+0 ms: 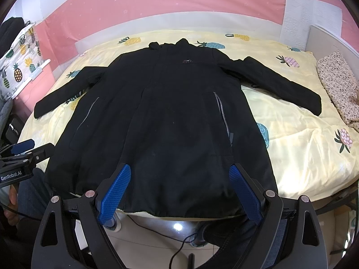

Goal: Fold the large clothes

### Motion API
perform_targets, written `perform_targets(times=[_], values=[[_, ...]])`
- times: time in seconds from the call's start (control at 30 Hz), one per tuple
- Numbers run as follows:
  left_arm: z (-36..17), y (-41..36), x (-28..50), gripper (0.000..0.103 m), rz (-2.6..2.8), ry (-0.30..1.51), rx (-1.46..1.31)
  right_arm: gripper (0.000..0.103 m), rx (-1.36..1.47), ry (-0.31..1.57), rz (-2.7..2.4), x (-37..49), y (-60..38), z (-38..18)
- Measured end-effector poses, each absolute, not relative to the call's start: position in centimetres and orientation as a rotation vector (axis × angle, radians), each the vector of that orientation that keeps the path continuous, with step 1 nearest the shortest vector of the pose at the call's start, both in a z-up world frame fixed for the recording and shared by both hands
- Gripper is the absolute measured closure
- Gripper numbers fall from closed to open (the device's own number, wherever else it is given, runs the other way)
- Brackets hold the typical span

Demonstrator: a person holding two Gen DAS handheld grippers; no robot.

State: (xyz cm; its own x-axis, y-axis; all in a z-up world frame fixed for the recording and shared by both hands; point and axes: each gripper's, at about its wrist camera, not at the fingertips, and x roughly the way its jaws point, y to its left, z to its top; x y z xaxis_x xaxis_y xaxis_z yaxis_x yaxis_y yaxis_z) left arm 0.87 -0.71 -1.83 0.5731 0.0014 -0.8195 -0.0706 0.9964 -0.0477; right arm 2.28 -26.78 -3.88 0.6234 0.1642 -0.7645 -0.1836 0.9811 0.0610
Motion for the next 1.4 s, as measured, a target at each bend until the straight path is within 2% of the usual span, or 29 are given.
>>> perform_targets(times=[0.37,0.7,1.03,1.1,1.4], values=[[-2.3,0.5,1.9,0.009,0.055,0.948,-0.087,0.013,-0.025,0.875,0.227,3.9,-25.9,-3.7],[-3.1,5.0,5.2,0.009,0.115,0.941,-0.162,0.013,-0.076,0.854,0.298,8.0,-22.7,-3.3],[-4.7,13.3,9.6,0.009,0.267,0.893,-0.230,0.013,-0.126,0.862,0.377,13.3,-18.4,-4.1],[-5.3,15.4,10.5,0.013,0.313,0.890,-0.249,0.013,-0.133,0.869,0.393,14.3,-17.6,-4.4],[-8.7,24.1,14.0,0.017,0.421,0.898,-0.375,0.013,-0.179,0.862,0.433,17.8,-14.2,-5.0]])
